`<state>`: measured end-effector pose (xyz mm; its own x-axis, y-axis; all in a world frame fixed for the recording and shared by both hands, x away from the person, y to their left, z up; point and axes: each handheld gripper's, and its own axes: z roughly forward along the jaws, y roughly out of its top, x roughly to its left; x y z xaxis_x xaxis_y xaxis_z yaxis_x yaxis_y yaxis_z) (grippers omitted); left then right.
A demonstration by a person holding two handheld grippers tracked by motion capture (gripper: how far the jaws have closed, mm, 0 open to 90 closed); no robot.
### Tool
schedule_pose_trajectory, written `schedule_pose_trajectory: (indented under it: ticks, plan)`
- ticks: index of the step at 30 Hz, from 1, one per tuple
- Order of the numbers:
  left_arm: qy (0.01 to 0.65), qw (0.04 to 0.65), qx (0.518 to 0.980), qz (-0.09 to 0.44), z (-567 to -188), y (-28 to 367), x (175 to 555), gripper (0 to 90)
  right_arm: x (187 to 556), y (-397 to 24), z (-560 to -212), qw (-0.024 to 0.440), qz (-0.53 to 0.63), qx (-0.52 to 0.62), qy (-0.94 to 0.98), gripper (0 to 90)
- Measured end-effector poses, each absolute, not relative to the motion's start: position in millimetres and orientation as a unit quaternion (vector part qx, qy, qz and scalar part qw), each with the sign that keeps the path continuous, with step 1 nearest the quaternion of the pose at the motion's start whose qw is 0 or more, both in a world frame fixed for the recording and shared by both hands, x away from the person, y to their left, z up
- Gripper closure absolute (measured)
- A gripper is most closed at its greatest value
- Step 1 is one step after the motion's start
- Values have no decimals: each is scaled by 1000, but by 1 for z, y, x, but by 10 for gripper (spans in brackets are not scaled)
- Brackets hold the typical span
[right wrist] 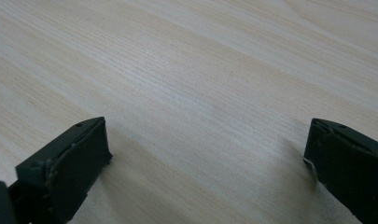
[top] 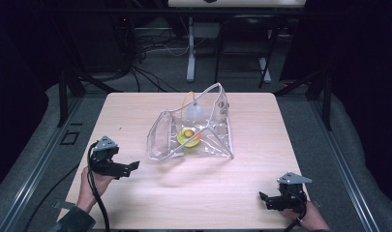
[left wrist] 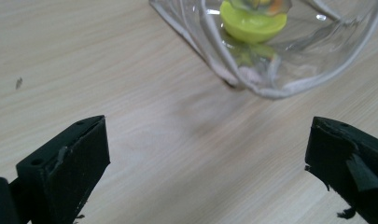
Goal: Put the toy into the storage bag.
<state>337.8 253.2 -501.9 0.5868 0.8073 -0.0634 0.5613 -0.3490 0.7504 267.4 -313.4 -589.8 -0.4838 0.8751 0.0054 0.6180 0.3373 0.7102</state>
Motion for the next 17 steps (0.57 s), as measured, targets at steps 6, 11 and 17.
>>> schedule_pose_trajectory:
  ticks: [6,11,17]
  plan:
    - [444,361,808,139,-523,259,342,0,267,-313,-590,193,333,470,795,0]
    - [449,345,813,136,-533,262,349,0,267,-314,-589,192,330,469,796,0]
    - [460,333,815,118,-544,268,355,0,267,-313,-590,193,332,470,794,0]
